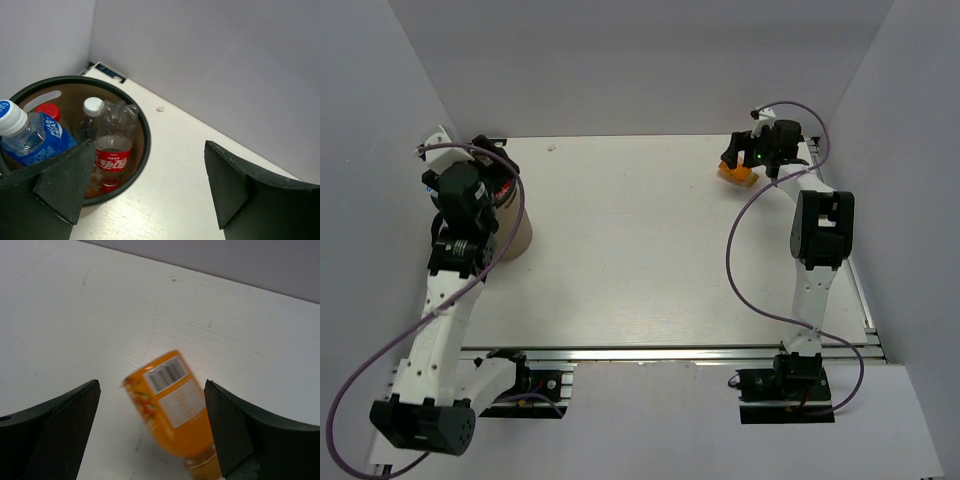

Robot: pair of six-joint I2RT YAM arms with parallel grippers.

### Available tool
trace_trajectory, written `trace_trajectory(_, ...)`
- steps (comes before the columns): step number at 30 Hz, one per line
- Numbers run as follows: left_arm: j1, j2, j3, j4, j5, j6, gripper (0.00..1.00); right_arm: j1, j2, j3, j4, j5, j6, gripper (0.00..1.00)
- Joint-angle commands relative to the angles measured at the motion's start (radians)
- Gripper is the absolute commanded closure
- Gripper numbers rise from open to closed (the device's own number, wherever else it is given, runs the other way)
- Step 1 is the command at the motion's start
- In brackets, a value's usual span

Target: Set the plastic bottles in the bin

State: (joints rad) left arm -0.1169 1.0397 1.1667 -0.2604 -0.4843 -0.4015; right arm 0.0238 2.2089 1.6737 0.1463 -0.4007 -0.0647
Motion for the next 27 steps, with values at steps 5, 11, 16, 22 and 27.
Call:
trace_trajectory(5,0.0,-0.121,-0.088,0.101,0.225,-0.005,0.02,-0.07,0.169,0.259,-0.132,-0.181,-0.109,0.11)
trace_trajectory(11,0.0,-0.078,-0.095,0.113,0.262,-0.026,0.02,-0.07,0.173,0.23,-0.22,-0.243,-0.179,0.11)
trace_trajectory(16,0.0,-0.05,-0.085,0.107,0.268,-0.033,0.02,-0.064,0.218,0.308,-0.322,-0.285,-0.193,0.11)
trace_trajectory(22,0.0,-0.033,-0.104,0.135,0.326,-0.049,0.02,-0.05,0.262,0.317,-0.332,-0.204,-0.152,0.17)
trace_trajectory(27,0.0,0.043,-0.072,0.093,0.44,-0.053,0.02,-0.027,0.238,0.265,-0.343,-0.192,-0.181,0.21)
